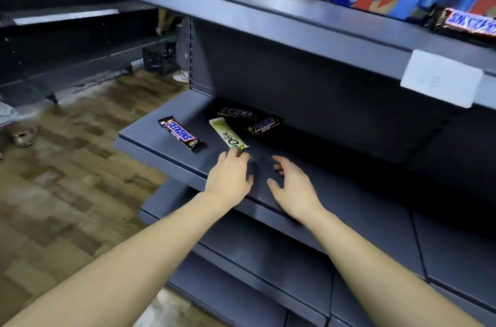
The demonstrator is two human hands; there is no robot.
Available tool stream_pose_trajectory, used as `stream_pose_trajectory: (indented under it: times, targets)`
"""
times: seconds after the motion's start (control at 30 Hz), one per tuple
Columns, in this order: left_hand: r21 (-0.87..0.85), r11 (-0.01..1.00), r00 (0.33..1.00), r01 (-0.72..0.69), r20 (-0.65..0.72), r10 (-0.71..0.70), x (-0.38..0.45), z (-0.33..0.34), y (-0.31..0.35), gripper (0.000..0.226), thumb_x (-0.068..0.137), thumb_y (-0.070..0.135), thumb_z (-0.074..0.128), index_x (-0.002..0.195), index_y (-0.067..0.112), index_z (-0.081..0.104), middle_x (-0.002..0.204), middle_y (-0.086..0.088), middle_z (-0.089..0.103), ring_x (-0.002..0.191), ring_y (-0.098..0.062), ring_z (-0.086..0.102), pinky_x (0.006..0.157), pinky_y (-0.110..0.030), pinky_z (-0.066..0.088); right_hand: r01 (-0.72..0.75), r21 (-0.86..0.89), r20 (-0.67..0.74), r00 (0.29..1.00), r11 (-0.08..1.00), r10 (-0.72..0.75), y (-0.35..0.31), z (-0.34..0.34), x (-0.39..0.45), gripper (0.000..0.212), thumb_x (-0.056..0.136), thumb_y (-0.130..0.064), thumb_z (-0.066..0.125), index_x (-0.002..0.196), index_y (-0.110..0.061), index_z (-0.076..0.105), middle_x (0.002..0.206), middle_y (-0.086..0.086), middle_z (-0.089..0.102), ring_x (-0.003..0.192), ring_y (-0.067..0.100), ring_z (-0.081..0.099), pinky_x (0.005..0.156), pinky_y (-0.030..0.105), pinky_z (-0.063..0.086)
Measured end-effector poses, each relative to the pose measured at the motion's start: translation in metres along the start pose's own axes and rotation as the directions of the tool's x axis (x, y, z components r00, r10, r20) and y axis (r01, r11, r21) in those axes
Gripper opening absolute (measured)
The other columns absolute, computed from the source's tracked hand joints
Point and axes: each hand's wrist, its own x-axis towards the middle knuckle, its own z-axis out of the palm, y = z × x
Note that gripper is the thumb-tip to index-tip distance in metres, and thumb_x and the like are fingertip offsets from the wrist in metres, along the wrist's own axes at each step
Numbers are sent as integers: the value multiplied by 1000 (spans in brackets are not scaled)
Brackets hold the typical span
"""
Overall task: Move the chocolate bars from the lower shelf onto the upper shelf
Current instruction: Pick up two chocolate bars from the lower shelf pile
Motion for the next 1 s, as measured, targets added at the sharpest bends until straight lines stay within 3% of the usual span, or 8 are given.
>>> stream_pose_trajectory:
  times: [0.17,0.3,0.43,0.5,0.67,0.8,0.9,1.0]
  targets:
    - [66,998,992,11,-123,-3,31,25,-8,56,89,36,56,138,15,41,142,-10,33,127,-28,34,88,-36,46,35,-116,-78,996,993,-44,7,21,47,51,95,-23,53,144,-19,41,133,5,53,121,24,47,98,35,43]
    - [57,997,962,59,-271,-41,44,43,-11,59,87,41,52,137,11,47,142,-15,41,126,-32,38,99,-39,40,6,-275,-58,998,961,-23,2,32,96,60,98,-20,44,154,-17,23,148,18,31,130,36,35,104,42,36]
    - [42,999,952,23,-307,-9,45,51,-15,54,90,43,47,134,13,50,133,-10,48,125,-31,39,101,-39,40,-64,-290,-60,997,955,48,1,36,137,71,93,-22,44,156,-26,10,163,3,-4,145,32,6,118,44,15]
    - [36,999,947,22,-322,-9,44,49,-17,49,89,43,49,128,14,56,127,-10,51,120,-31,41,96,-39,44,-81,-265,-25,997,961,77,5,37,145,66,94,-25,41,154,-32,16,163,-6,-12,149,25,-7,121,45,11]
    - [28,999,962,21,-273,-12,43,48,-14,41,90,42,49,125,23,58,125,-9,48,124,-31,37,97,-39,43,-48,-237,-147,989,970,13,11,38,136,46,92,-27,48,138,-21,44,162,-1,18,150,20,0,122,37,12]
    - [-15,999,966,32,-255,-35,42,42,-16,38,88,41,55,122,26,60,121,-9,45,118,-29,38,94,-39,44,-74,-218,-274,962,973,12,6,31,108,38,85,-29,58,121,-15,59,124,6,61,124,32,47,100,42,40]
    - [-66,997,964,29,-263,-46,40,40,-16,44,86,39,59,127,24,56,134,-14,38,131,-32,31,100,-42,43,-186,-291,-416,908,938,51,7,25,76,36,78,-35,67,111,-17,66,107,6,68,101,35,57,79,40,43]
    - [-84,991,960,106,-251,-124,40,40,-14,71,84,45,58,145,16,35,150,-15,28,143,-32,17,114,-45,28,-355,-115,-483,836,928,260,13,16,55,42,76,-39,69,111,-16,63,103,5,67,95,35,58,78,42,45]
